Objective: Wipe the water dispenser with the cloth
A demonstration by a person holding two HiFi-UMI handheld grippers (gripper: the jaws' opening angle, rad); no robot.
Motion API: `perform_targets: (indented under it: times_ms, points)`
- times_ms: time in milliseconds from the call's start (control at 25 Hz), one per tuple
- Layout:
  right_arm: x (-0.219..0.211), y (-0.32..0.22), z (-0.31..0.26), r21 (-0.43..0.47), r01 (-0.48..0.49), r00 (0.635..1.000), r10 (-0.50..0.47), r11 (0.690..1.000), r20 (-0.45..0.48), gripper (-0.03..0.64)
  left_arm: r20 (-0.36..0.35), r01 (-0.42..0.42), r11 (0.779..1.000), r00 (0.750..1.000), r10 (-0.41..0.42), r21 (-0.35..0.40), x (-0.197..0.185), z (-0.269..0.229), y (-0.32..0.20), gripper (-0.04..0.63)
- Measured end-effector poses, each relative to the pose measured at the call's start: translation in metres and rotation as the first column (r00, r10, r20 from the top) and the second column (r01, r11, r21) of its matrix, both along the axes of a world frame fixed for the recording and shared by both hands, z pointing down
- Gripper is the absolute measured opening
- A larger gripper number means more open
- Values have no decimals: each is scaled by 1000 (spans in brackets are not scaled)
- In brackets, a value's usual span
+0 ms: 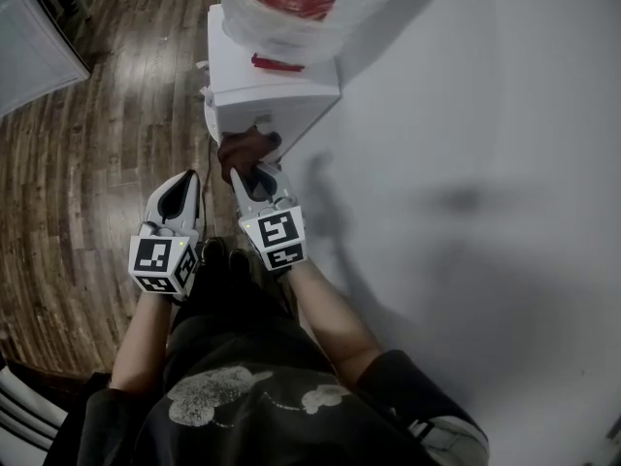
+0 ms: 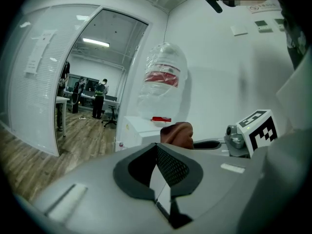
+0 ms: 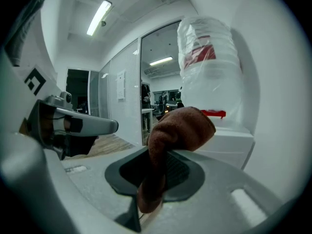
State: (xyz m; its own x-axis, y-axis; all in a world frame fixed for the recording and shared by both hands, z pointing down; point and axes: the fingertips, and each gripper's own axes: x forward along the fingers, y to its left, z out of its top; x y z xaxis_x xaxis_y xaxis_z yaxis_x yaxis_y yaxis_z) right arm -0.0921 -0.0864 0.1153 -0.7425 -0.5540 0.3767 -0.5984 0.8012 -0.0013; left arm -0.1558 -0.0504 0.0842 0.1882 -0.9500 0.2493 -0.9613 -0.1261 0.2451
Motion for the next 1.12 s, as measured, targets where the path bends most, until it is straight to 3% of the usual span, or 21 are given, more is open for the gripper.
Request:
perform_targets:
  times_ms: [480, 760, 880, 1120]
  points:
    - [-53, -58, 33, 38, -31, 996, 34, 999, -84, 60, -29, -59, 998, 998, 59, -14, -26, 19, -57, 20]
    - [-7, -100, 46, 36, -217, 972, 219, 976, -83, 60, -47, -99, 995, 994, 98, -30, -19, 36, -78, 20]
    - [35, -125, 48, 44, -349, 933, 351, 936, -74, 60, -59, -119, 992, 991, 117, -35, -11, 42, -81, 20]
    - [117, -172, 56, -4, -628, 778, 628, 778, -3, 60, -85, -167, 985, 983, 163, -46, 4, 56, -84, 20]
